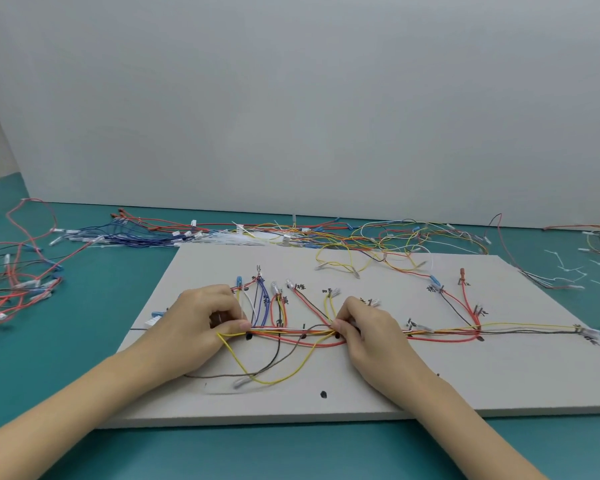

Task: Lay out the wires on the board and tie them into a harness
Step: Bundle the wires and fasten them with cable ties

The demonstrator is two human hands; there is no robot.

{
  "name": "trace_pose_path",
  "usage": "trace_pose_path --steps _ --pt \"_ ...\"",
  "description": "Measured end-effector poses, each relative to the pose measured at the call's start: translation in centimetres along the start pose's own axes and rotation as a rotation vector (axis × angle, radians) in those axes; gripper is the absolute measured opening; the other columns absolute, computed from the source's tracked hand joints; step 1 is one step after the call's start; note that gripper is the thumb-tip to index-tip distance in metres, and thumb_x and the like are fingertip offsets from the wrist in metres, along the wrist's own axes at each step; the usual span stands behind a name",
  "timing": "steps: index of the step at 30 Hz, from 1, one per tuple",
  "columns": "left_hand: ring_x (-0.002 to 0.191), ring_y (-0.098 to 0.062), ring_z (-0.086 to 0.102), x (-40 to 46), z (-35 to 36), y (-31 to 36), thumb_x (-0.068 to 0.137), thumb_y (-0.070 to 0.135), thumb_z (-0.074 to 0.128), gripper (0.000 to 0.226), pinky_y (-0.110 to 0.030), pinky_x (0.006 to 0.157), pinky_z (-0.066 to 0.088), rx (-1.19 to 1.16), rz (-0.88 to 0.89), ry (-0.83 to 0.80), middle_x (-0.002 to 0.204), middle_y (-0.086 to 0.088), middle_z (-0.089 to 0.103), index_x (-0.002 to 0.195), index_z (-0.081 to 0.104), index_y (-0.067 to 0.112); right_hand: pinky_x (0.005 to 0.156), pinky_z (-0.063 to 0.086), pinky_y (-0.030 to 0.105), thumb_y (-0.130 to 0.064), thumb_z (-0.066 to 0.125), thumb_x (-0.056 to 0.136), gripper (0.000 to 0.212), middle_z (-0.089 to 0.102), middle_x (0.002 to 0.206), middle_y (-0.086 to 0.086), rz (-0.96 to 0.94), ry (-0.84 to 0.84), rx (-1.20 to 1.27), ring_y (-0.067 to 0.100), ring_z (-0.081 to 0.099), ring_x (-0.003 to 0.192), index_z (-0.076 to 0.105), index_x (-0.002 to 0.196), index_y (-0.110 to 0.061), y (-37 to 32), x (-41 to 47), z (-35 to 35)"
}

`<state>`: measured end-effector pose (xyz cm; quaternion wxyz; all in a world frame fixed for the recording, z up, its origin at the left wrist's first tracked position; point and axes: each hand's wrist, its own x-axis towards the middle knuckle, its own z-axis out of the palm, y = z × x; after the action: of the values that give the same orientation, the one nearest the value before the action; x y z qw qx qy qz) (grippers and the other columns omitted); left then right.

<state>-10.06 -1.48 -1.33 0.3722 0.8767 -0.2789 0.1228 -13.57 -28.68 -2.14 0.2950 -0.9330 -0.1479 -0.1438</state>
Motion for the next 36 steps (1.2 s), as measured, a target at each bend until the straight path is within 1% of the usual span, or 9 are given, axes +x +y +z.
trace_pose_path --steps 8,14,17,20,24,28,31,33,36 --pt "0.064 -0.014 0.055 1.5 -0.5 -1.6 0.077 0.008 0.079 0.016 -0.021 0.060 0.041 -0.020 -0.088 0.067 0.069 0.001 0.061 0.066 0.071 0.016 0.068 0.038 0.037 -0.013 0.053 0.096 0.013 0.061 0.075 0.006 -0.015 -0.032 0.025 0.023 0.048 0.071 0.051 0.084 -0.008 -0.1 3.7 0.9" --pt "0.069 -0.025 0.059 2.1 -0.9 -2.1 0.076 0.009 0.080 0.016 -0.032 0.064 0.045 -0.051 -0.127 0.072 0.072 -0.003 0.063 0.067 0.072 0.019 0.065 0.037 0.026 -0.016 0.058 0.095 0.014 0.063 0.072 -0.001 0.037 -0.036 0.108 0.015 0.053 0.070 0.057 0.082 -0.013 0.6 4.8 1.3" --pt "0.068 -0.019 0.060 1.9 -1.1 -2.0 0.074 0.008 0.081 0.015 -0.026 0.062 0.045 -0.113 -0.152 0.061 0.073 -0.003 0.066 0.069 0.076 0.021 0.063 0.040 0.022 -0.014 0.060 0.093 0.016 0.059 0.065 -0.011 0.097 -0.036 0.161 0.007 0.054 0.065 0.059 0.077 -0.017 0.9 4.9 0.5" --pt "0.073 -0.009 0.063 1.9 -1.9 -1.6 0.073 0.000 0.081 0.028 -0.013 0.067 0.047 -0.142 -0.194 0.063 0.080 0.000 0.069 0.077 0.077 0.027 0.063 0.044 0.025 -0.014 0.063 0.092 0.021 0.062 0.067 -0.010 0.171 -0.035 0.188 0.010 0.058 0.064 0.061 0.073 -0.021 1.7 4.7 -1.2" --pt "0.100 -0.013 0.053 2.4 -3.5 0.1 0.072 -0.020 0.047 0.060 -0.012 0.084 0.039 0.089 -0.110 0.155 0.101 0.007 0.065 0.104 0.073 0.023 0.061 0.051 0.031 -0.013 0.067 0.090 0.016 0.063 0.057 -0.006 0.258 -0.083 0.369 0.014 0.057 0.058 0.067 0.073 -0.014 2.6 3.8 -3.4" --pt "0.103 -0.013 0.048 2.8 -3.9 4.0 0.074 0.003 0.045 0.043 -0.010 0.094 0.030 0.172 0.070 0.337 0.101 0.006 0.062 0.105 0.072 0.016 0.061 0.044 0.024 -0.016 0.069 0.088 0.012 0.062 0.054 -0.005 0.288 -0.142 0.443 0.012 0.053 0.057 0.071 0.078 -0.009 2.2 3.1 -4.0" --pt "0.098 -0.002 0.054 2.5 -2.6 7.1 0.087 0.034 0.050 0.026 -0.023 0.092 0.042 0.116 0.103 0.082 0.095 0.021 0.066 0.100 0.072 0.030 0.060 0.041 0.021 -0.015 0.066 0.090 0.013 0.058 0.054 -0.006 0.289 -0.179 0.497 0.012 0.050 0.058 0.068 0.079 -0.007 1.5 2.8 -4.3" --pt "0.096 0.001 0.055 2.5 -1.1 8.3 0.087 0.061 0.042 0.041 -0.030 0.087 0.046 0.238 0.062 -0.152 0.095 0.022 0.066 0.102 0.070 0.035 0.056 0.039 0.016 -0.013 0.064 0.091 0.013 0.055 0.056 -0.005 0.280 -0.212 0.532 0.009 0.048 0.056 0.065 0.081 -0.006 1.0 2.7 -4.4" --pt "0.107 -0.007 0.055 2.9 1.2 9.2 0.085 0.071 0.042 0.055 -0.032 0.089 0.046 0.483 0.116 -0.244 0.114 0.015 0.065 0.123 0.058 0.034 0.050 0.034 0.014 -0.012 0.061 0.093 0.012 0.051 0.058 0.000 0.265 -0.258 0.593 0.007 0.043 0.052 0.063 0.085 -0.004 0.3 2.4 -4.5"
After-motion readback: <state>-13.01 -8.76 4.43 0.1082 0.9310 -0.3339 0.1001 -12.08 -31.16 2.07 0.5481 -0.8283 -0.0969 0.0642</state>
